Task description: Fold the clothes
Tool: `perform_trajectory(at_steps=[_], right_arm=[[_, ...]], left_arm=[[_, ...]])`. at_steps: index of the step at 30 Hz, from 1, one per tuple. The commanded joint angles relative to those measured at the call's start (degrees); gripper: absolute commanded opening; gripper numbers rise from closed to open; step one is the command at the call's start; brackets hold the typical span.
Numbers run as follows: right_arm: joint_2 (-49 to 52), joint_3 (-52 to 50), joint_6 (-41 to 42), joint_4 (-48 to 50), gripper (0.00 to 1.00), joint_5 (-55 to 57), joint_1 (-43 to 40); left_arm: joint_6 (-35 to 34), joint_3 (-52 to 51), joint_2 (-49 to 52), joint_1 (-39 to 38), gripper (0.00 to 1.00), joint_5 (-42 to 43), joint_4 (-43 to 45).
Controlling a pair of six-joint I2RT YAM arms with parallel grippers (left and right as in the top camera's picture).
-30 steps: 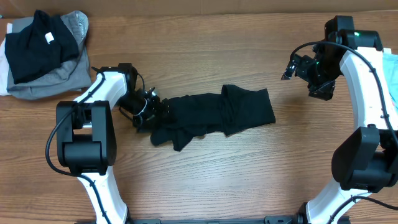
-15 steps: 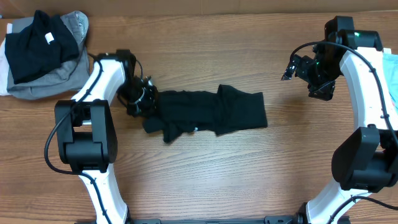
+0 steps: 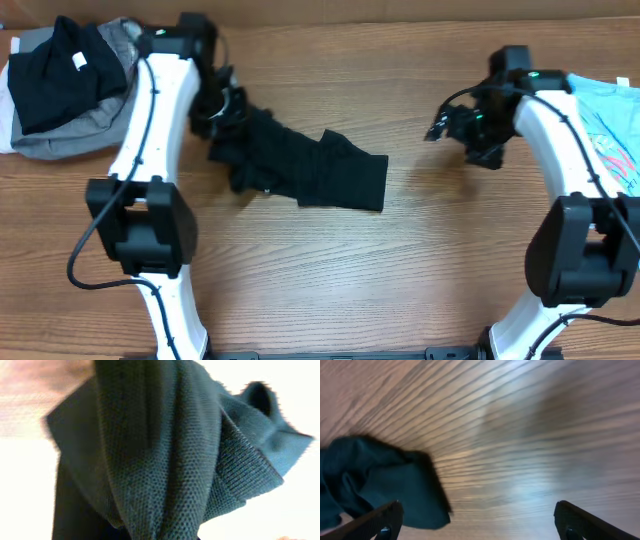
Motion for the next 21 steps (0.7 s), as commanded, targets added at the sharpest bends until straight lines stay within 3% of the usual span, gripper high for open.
perform_trajectory(at_steps=[1,11,21], right_arm=[[-1.1,-4.6,0.2,5.2,1.00,-1.4,3.9],[3.9,-11.3,4.4,11.7,1.00,-3.7,7.0],[5.5,-11.2,4.6,12.8,1.00,-3.8,5.6]], left_arm=[[-2.0,4.6,0.2,-6.2,0.05,0.9,2.4],[-5.3,4.7,0.8,-19.8,0.11,1.6,11.6],[-5.2,3.5,6.0,-28.0,0.15,1.4,12.4]])
